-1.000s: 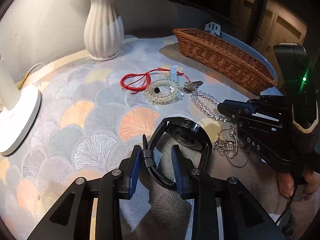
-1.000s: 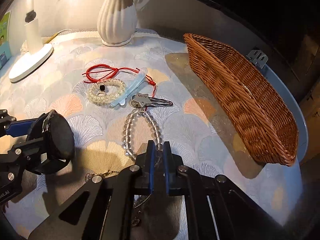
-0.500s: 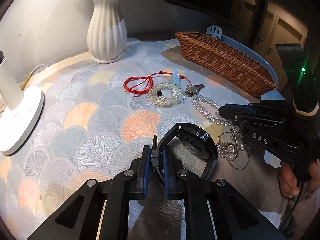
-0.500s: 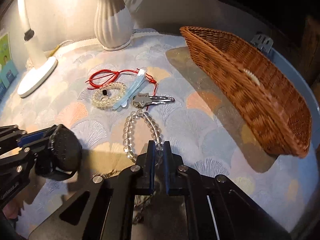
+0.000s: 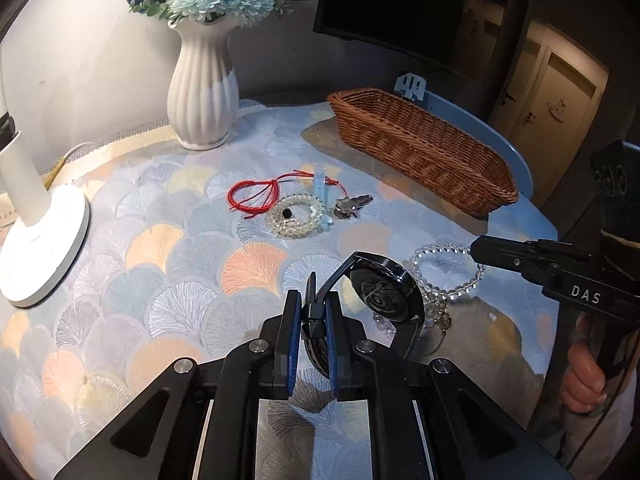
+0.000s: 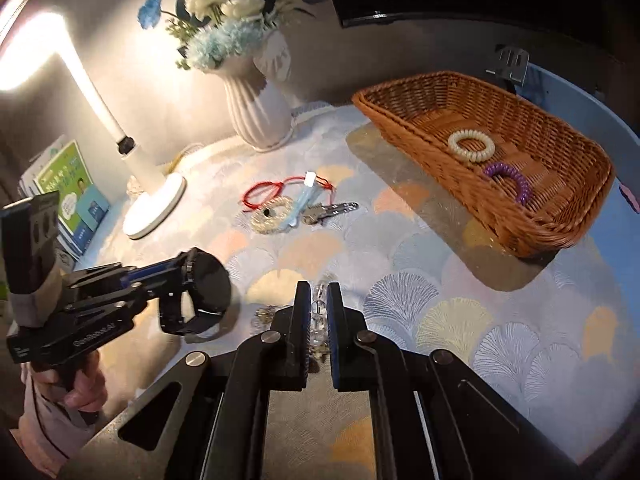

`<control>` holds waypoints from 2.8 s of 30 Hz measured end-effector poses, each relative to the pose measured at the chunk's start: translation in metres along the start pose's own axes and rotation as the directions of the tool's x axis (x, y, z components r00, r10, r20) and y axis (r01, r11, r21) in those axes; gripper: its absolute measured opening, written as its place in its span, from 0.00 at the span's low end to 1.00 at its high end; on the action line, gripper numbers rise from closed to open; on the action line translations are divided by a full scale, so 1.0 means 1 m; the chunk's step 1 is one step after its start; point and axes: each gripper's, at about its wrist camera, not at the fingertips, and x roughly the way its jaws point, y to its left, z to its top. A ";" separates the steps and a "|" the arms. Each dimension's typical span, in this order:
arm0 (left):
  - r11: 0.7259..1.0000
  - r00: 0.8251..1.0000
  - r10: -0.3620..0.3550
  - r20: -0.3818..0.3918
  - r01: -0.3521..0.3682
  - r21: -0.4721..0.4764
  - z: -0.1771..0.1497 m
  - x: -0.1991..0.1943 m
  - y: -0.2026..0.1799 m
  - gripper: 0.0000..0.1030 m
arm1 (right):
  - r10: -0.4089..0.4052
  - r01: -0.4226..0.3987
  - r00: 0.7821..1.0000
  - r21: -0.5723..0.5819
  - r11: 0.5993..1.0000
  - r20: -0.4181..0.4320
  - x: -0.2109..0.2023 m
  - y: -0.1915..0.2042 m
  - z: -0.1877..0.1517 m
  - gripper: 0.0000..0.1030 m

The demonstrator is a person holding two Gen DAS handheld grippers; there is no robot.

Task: Organize jewelry
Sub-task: 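Grasp the clear bead bracelet with the right tool while the left tool holds the watch, then carry watch and bracelet into the basket and open both tools, then grasp the clear bead bracelet with the left tool while the right tool grasps the keys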

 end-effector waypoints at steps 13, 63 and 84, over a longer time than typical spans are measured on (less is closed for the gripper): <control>0.993 0.998 -0.030 0.053 0.024 0.118 0.061 -0.011 -0.051 0.11 | -0.022 0.019 0.989 0.022 1.000 0.148 -0.071 -0.023 0.046 0.08; 0.960 0.942 -0.275 0.193 0.279 0.003 0.107 -0.073 -0.057 0.63 | -0.176 0.173 0.982 0.042 0.984 0.072 -0.009 -0.032 0.005 0.46; 0.926 0.974 -0.222 0.045 0.225 -0.302 0.017 -0.012 0.061 0.63 | -0.476 0.475 0.879 0.028 0.880 0.035 0.036 -0.016 -0.016 0.46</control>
